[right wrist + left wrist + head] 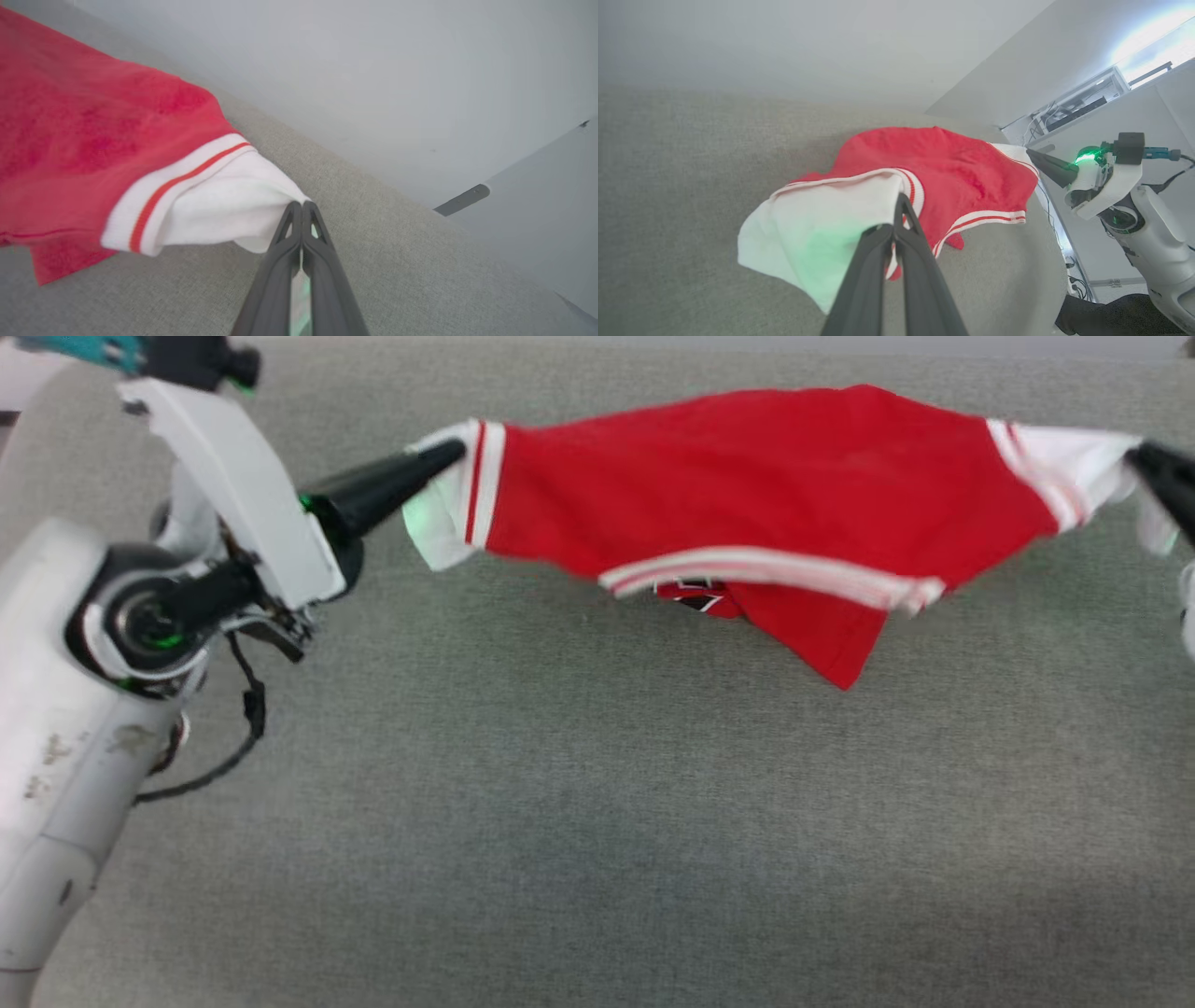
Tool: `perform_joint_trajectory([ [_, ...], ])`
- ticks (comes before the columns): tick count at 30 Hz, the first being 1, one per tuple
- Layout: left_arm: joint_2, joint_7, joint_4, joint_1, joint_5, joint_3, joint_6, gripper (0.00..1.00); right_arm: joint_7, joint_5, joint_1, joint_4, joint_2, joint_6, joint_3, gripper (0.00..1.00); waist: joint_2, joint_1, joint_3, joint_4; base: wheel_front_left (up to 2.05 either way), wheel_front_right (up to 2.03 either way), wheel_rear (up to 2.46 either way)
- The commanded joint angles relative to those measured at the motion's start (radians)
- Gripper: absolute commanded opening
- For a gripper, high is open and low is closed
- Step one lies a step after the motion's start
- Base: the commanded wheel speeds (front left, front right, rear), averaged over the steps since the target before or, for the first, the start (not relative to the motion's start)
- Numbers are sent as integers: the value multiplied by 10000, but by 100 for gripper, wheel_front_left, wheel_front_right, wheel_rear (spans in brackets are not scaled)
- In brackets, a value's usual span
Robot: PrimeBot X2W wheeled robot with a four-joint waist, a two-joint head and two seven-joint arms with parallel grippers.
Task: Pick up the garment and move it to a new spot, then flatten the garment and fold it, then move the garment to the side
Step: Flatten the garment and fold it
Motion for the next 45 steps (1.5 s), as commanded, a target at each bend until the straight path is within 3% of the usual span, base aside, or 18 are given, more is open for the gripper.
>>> perform_joint_trajectory([
  [1,33,-129,-38,-31,-123,144,-19,0,-28,-74,140,-141,139,-12,-407,0,-1,0,-20,-123,0,0,0],
  [7,-209,-459,729,-691,20,405,16,0,-315,-344,-498,-72,1021,-12,-1481,0,-1,0,415,-218,0,0,0],
  [14,-886,-1076,2859,-2729,247,925,188,0,-869,-1104,-2688,1231,2575,-14,-2716,0,-1,0,1045,-357,0,0,0],
  [20,-1356,-3075,4832,-5559,1318,1397,226,0,-1772,-2188,-5539,2924,3721,-14,-3822,0,-1,0,1397,-569,0,0,0],
  [26,-1828,-4652,5971,-7716,1649,1841,69,0,-2650,-2974,-7566,4310,4275,-14,-4192,0,-1,0,1188,-636,0,0,0],
  [30,-2117,-4166,6463,-7900,1350,1815,-13,0,-2851,-2956,-7916,4919,4120,-14,-3890,0,-1,0,901,-575,0,0,0],
  [37,-2057,-2956,6407,-6468,611,1720,-10,0,-2415,-2155,-6895,5141,3646,-14,-2903,0,-1,0,567,-375,0,0,0],
  [45,-1562,-2306,3886,-2497,-396,1565,-16,0,-1082,-712,-3890,3239,2073,-14,-1568,0,-1,0,11,-159,0,0,0],
])
